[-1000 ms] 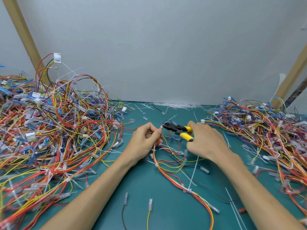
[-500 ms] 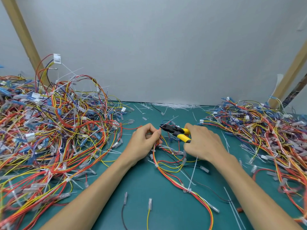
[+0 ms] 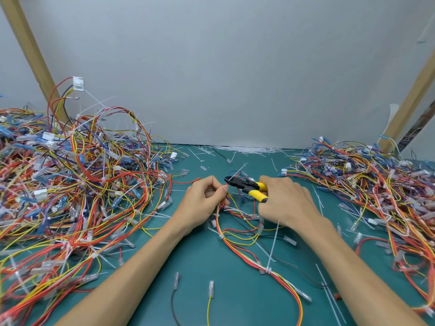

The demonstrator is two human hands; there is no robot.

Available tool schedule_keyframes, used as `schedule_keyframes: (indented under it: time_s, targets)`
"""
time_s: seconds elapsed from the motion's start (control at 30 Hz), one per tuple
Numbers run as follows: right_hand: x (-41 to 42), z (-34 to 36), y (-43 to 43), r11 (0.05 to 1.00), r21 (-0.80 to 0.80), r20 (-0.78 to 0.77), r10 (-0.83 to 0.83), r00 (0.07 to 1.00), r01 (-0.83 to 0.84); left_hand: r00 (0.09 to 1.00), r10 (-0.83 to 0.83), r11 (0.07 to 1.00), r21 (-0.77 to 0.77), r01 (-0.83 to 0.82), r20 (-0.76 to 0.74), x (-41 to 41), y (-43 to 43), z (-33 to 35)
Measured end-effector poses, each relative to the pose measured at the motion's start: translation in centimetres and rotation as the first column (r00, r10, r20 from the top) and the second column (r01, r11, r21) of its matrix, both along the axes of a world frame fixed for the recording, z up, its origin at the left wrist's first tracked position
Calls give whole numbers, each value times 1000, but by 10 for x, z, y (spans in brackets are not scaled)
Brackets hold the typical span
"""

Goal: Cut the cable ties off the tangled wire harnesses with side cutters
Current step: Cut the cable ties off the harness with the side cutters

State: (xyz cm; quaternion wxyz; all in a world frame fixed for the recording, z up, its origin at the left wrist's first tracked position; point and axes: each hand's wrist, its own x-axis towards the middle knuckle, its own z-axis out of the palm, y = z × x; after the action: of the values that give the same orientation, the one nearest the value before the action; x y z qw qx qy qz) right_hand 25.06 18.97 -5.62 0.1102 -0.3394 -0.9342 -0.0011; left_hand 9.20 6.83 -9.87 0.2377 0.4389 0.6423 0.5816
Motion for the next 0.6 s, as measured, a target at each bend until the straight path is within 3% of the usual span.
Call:
schedule_keyframes:
  time_s: [0.37,0.6]
  targets:
    - [-1,0,-2,1000,18,10,1,1000,-1,997,-51,998,30,50,52,0,-1,1]
    - [0,-4,1,998,-68,-14,-10,1000,9,995,-76,997,25,74,64,1,0,1]
